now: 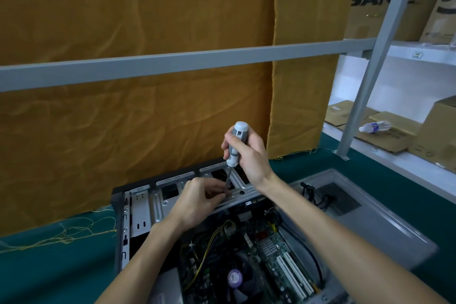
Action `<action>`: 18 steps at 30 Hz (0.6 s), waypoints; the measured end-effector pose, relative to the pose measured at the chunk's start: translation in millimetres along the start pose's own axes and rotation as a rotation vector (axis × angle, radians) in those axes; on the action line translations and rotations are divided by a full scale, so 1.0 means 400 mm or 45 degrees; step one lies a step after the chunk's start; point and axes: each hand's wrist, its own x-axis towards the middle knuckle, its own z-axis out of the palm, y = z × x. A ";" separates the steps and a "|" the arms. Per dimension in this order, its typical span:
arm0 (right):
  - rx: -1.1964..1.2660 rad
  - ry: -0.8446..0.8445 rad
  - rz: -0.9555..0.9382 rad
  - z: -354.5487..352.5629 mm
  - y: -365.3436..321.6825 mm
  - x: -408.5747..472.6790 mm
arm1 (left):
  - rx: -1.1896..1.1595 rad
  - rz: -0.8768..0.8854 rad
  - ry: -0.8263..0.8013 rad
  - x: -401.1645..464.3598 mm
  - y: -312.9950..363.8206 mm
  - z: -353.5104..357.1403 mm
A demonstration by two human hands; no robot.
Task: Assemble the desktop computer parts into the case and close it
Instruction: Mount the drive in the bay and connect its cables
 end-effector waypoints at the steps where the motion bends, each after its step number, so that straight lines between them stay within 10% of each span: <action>1: -0.024 -0.010 -0.011 0.001 -0.002 0.001 | 0.008 0.012 -0.008 -0.001 0.000 -0.002; 18: -0.096 -0.070 -0.030 0.022 0.007 0.020 | 0.027 0.029 0.070 0.008 -0.007 0.003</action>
